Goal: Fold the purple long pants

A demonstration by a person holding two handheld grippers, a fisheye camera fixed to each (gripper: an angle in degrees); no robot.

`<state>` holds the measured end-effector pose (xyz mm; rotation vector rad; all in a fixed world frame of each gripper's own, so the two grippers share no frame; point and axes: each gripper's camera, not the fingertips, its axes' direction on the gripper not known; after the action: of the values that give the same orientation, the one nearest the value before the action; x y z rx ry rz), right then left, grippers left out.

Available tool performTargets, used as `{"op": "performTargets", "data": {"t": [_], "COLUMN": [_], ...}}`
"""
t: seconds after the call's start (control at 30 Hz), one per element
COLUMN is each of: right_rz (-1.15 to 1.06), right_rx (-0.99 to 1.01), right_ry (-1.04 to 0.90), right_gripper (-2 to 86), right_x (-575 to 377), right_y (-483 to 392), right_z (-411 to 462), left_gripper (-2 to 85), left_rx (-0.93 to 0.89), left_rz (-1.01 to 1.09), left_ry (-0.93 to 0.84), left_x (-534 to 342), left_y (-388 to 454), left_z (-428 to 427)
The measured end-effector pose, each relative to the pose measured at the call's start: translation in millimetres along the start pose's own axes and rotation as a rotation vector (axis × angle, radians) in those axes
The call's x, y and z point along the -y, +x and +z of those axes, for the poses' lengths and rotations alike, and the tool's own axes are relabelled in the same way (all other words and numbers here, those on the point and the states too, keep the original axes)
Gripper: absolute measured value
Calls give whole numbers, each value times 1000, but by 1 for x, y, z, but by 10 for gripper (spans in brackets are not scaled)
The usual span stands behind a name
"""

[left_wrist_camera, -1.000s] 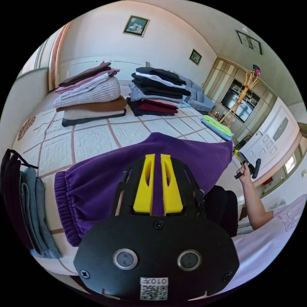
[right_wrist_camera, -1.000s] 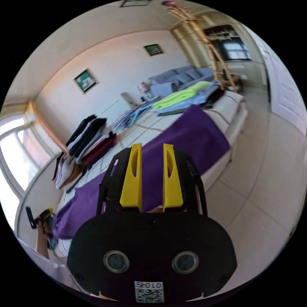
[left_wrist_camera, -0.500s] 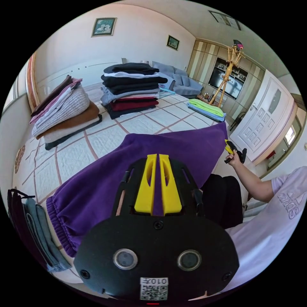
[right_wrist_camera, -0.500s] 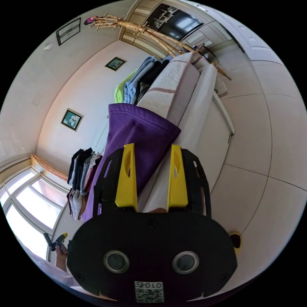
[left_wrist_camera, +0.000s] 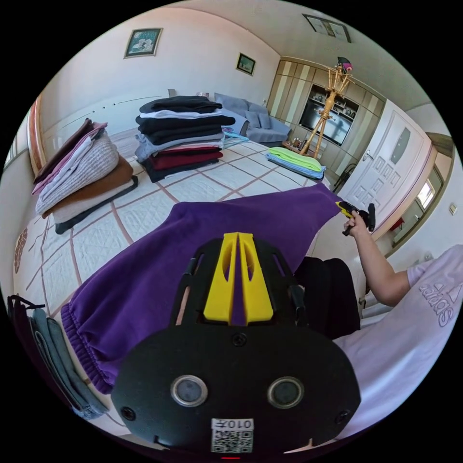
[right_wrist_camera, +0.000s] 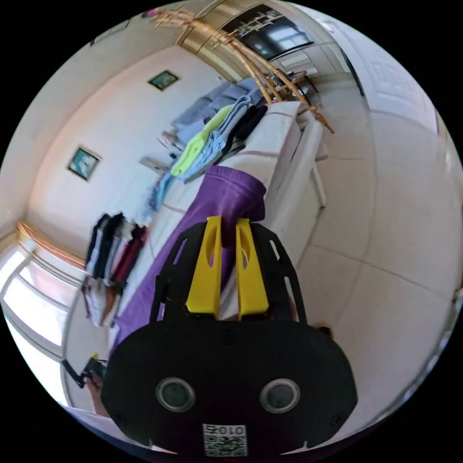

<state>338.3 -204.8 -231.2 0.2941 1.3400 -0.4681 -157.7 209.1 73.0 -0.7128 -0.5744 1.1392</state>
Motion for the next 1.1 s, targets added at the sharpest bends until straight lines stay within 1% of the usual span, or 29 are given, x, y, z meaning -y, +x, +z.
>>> {"op": "performTargets", "data": {"t": [0.03, 0.07, 0.17, 0.2, 0.27, 0.3, 0.4, 0.47, 0.5, 0.53, 0.57, 0.6, 0.63, 0.67, 0.7, 0.77, 0.8, 0.83, 0.87, 1.0, 1.03, 1.1], "right_rz": [-58, -89, -93, -101, -181, -207, -397, -609, -665, -784, -910, -967, -1079, -1183, -1219, -1314, -1332, -1333, -1310, -1298, -1317, -1372], "right_rx": [-101, -152, -195, -181, -61, -42, -16, 25, 39, 72, 110, 130, 166, 187, 191, 151, 140, 171, 172, 154, 142, 107], "right_ry": [6, 29, 15, 26, 107, 119, 150, 168, 171, 168, 146, 124, 66, -25, -81, -365, -417, -413, -378, -368, -336, -341], "right_gripper": [42, 43, 46, 47, 52, 53, 56, 56, 56, 57, 57, 57, 57, 57, 57, 57, 57, 57, 58, 59, 59, 58], "right_x": [-1, -5, -7, -8, -10, -10, -23, -58, -71, -103, -140, -159, -198, -233, -248, -290, -297, -303, -300, -289, -289, -296], "right_y": [-19, -32, -51, -56, -87, -98, -177, -253, -272, -308, -341, -356, -380, -397, -403, -412, -412, -411, -413, -429, -435, -442], "right_z": [-8, -14, -20, -23, -43, -48, -68, -80, -81, -80, -73, -67, -50, -28, -15, 38, 46, 46, 39, 21, 12, 7], "left_gripper": [-2, -2, -2, -2, -2, -2, -1, 1, 3, 6, 7, 10, 13, 15, 18, 24, 28, 31, 32, 40, 42, 45], "left_rx": [-14, -20, -51, -58, -67, -80, -126, -149, -161, -167, -169, -171, -170, -171, -177, -190, -194, -200, -201, -215, -231, -221], "left_rz": [-3, -5, -17, -24, -40, -56, -98, -108, -107, -109, -111, -116, -129, -138, -158, -187, -201, -206, -210, -269, -280, -286], "left_ry": [14, 20, 39, 43, 51, 59, 94, 115, 125, 128, 128, 131, 142, 149, 160, 151, 132, 116, 111, 120, 124, 126], "left_x": [-2, -3, -10, -14, -20, -24, -33, -36, -39, -41, -42, -45, -48, -50, -54, -59, -63, -67, -69, -89, -92, -96], "left_y": [-1, -2, -10, -13, -20, -26, -40, -46, -49, -52, -54, -58, -64, -67, -74, -86, -93, -99, -102, -124, -129, -134], "left_z": [-3, -4, -8, -9, -12, -14, -18, -20, -21, -22, -22, -22, -24, -25, -26, -27, -26, -25, -26, -27, -28, -34]}}
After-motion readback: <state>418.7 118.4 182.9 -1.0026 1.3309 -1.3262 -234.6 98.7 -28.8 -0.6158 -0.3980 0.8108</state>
